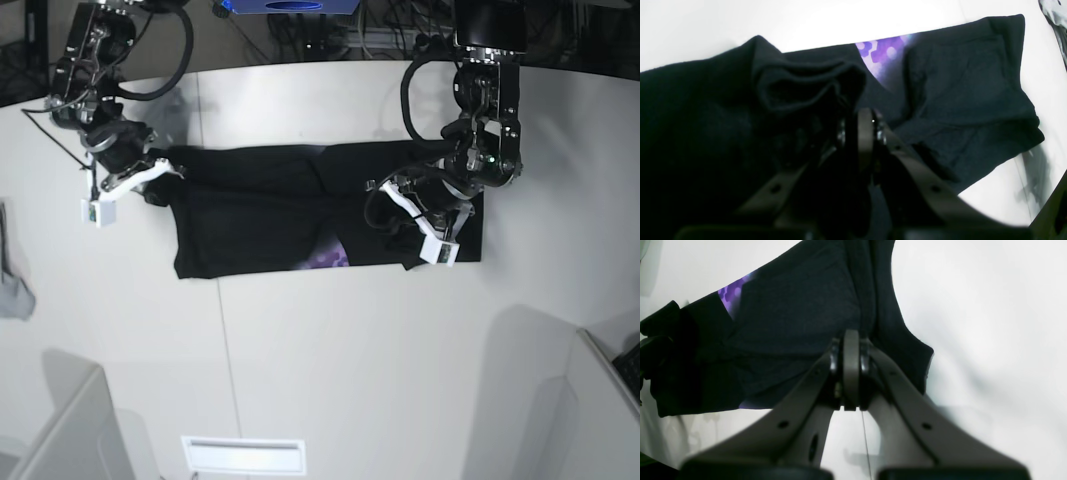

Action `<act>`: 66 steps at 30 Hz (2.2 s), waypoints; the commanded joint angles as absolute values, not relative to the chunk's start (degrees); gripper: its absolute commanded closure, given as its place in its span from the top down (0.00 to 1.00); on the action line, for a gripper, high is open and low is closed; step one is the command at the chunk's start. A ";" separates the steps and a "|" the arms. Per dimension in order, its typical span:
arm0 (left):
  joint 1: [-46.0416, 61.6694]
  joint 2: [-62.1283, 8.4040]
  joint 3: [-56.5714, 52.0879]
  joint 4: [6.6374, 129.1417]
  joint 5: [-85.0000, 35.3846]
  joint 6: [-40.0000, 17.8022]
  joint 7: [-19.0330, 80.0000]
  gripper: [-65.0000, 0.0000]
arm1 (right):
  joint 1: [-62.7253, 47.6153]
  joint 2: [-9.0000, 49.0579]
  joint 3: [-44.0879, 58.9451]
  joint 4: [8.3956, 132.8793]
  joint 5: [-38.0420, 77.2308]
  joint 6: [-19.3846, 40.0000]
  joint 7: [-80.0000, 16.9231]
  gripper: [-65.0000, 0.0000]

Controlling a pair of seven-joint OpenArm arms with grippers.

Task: Fold the T-shirt properly
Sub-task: 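Grasp the strip with the left gripper and fold its end inward, then release the strip and reposition both grippers at its two ends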

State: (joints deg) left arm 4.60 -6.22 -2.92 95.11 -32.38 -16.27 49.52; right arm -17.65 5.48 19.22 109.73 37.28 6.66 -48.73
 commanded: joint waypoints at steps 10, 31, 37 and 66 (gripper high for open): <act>2.59 -6.02 -2.95 92.18 -33.36 -16.48 48.31 0.56 | -17.19 5.93 19.56 110.64 37.93 6.99 -47.78 0.00; 6.64 -3.30 -0.04 100.88 -33.36 -16.48 48.31 0.67 | -16.04 5.93 19.74 110.64 38.11 6.99 -47.87 0.00; 12.79 -7.25 -14.37 109.14 -33.36 -16.57 48.31 0.62 | -11.91 5.67 19.47 110.64 38.29 6.99 -54.73 0.18; 22.99 -11.12 -42.15 97.71 -32.84 -27.91 42.59 0.00 | 3.82 8.66 19.03 80.22 38.11 15.87 -60.26 0.69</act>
State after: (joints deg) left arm 22.94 -10.41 -42.00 96.79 -31.83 -27.33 43.94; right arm 3.14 8.16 19.11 79.53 37.78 15.55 -59.94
